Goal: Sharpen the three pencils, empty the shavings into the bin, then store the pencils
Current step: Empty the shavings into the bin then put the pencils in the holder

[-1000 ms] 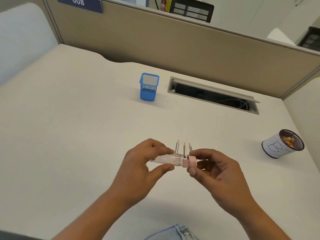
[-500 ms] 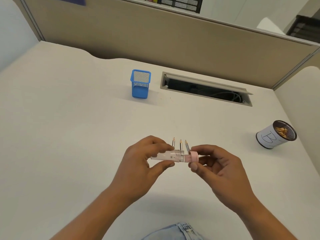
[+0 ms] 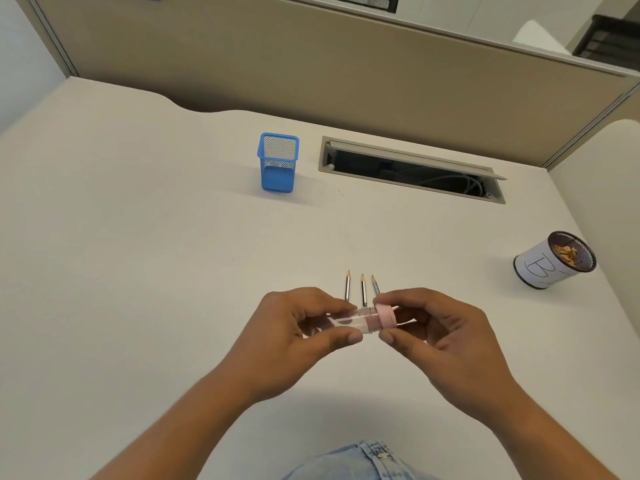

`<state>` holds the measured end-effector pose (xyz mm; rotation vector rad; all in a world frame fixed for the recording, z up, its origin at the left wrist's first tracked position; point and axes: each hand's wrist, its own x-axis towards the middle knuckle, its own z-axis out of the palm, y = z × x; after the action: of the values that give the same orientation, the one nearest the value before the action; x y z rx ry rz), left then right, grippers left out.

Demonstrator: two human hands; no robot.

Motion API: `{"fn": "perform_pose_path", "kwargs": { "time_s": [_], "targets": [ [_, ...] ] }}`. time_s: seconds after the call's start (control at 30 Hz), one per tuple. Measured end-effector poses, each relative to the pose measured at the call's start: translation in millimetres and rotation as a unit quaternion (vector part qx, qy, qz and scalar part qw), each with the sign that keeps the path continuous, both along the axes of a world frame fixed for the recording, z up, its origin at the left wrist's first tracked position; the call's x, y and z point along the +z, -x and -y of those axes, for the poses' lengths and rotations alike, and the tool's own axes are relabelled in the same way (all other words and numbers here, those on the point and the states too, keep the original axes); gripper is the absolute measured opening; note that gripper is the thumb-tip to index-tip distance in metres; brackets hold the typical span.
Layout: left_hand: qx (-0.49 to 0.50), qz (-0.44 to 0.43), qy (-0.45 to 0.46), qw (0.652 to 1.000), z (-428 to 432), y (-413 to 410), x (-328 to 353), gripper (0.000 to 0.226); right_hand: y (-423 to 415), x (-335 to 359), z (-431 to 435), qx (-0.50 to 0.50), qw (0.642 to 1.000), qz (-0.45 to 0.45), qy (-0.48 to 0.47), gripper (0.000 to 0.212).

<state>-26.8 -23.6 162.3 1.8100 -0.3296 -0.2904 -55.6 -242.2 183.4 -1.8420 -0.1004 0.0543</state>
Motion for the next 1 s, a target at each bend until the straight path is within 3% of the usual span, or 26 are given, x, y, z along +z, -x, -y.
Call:
{"fn": "perform_pose_path", "kwargs": {
  "time_s": [0.27,0.4,0.63,0.87,1.0],
  "targets": [
    [-0.041,-0.171,0.120,0.977,0.4,1.8,-1.3,0.021,3.3,4.8,3.3,0.029,0.999,0.037,0.022,0.031],
    [-0.050,-0.197,0.149,0.968,2.8,3.4,-0.6,0.021,6.2,6.0,4.4,0.032,0.998,0.045,0.033,0.037],
    [-0.021,-0.109,0.123,0.986,11.1,5.9,1.4,0.027,15.0,10.5,7.5,-0.020,0.999,0.001,0.040,0.031],
    [0.007,0.000,0.084,0.996,17.0,13.0,3.5,0.025,19.2,17.9,6.4,-0.026,1.000,-0.013,-0.011,0.031],
    [0.022,0.062,0.053,0.996,17.8,17.1,8.2,0.025,20.3,17.9,5.6,-0.033,0.999,-0.025,-0.025,0.021]
  ]
}}
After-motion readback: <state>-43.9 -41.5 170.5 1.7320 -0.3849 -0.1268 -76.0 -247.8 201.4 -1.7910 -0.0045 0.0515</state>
